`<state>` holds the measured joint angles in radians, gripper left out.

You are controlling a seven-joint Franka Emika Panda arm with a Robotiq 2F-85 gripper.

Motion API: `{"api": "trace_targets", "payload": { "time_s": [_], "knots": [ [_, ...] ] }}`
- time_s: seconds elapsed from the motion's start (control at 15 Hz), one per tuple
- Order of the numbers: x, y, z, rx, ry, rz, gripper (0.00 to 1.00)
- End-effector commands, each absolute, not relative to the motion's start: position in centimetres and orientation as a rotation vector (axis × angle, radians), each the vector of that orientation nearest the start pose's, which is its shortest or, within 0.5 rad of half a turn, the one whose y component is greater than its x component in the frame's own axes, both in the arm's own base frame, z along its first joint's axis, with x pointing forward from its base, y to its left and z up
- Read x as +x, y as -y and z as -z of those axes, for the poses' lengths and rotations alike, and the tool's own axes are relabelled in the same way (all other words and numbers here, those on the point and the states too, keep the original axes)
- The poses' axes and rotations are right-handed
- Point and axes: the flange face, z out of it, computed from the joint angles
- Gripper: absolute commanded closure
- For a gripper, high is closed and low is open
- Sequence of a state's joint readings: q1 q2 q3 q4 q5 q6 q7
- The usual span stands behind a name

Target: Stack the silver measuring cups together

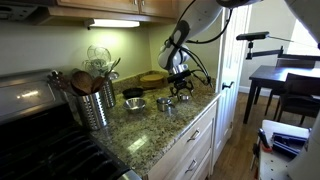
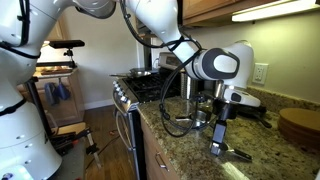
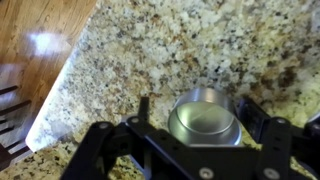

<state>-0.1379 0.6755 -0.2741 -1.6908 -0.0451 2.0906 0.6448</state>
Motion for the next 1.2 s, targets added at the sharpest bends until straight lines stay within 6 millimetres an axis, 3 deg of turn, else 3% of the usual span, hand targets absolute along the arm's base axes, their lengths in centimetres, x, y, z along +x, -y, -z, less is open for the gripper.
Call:
{"api": "trace_targets", "payload": {
  "time_s": [0.0,0.2,0.67,1.13],
  "knots": [
    [60.1,25.7,-20.1,-2.925,-1.623,-0.357,0.4],
    [60.0,25.9,-20.1,-2.924,-1.626,-0.358,0.59],
    [59.5,25.4,-22.2,-2.947,-1.634,-0.338,0.59],
    [59.8,21.8,-26.5,-2.983,-1.536,-0.272,0.59]
  ]
}}
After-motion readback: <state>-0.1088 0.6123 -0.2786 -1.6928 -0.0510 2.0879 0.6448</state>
